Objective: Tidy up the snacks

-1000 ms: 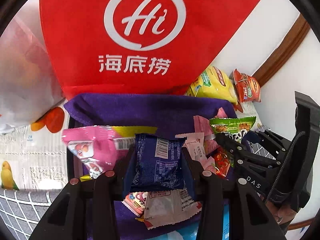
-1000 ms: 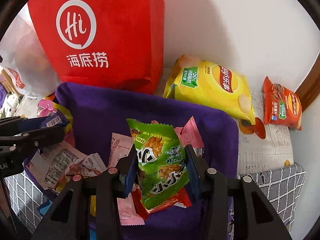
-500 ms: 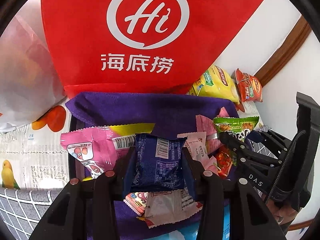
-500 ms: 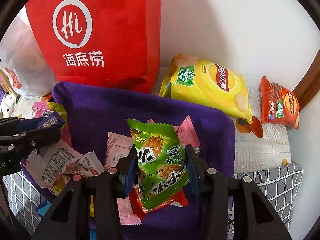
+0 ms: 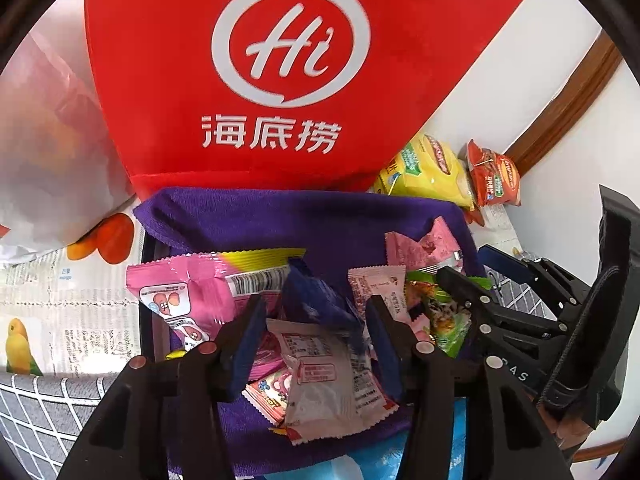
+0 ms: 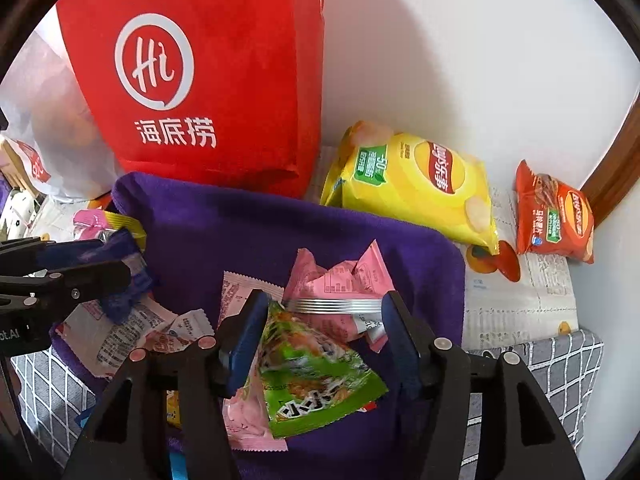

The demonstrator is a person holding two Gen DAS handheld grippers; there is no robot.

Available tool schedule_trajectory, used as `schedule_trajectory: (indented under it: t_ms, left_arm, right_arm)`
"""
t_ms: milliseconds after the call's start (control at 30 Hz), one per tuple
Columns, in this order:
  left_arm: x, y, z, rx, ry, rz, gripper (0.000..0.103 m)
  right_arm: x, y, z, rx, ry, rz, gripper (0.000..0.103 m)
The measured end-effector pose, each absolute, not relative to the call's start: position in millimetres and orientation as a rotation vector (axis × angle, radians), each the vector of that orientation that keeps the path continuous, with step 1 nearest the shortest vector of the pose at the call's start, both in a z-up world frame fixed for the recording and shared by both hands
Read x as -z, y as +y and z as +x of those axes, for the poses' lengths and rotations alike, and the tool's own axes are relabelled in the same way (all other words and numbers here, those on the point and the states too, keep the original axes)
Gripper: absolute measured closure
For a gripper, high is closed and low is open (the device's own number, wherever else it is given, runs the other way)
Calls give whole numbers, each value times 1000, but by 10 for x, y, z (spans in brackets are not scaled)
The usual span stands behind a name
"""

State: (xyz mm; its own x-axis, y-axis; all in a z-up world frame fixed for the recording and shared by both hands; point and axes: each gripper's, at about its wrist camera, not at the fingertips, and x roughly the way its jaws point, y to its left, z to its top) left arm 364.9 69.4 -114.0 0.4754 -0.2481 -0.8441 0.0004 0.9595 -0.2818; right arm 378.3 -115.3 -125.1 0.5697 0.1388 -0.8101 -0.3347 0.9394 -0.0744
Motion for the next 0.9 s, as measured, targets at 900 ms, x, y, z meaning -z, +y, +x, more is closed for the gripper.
schedule_trajectory:
  t_ms: [900]
  left_arm:
    - [337,381,2546,156,893,-98,26]
  right_arm:
    - [456,-1494,2363,-255,777,-113,36]
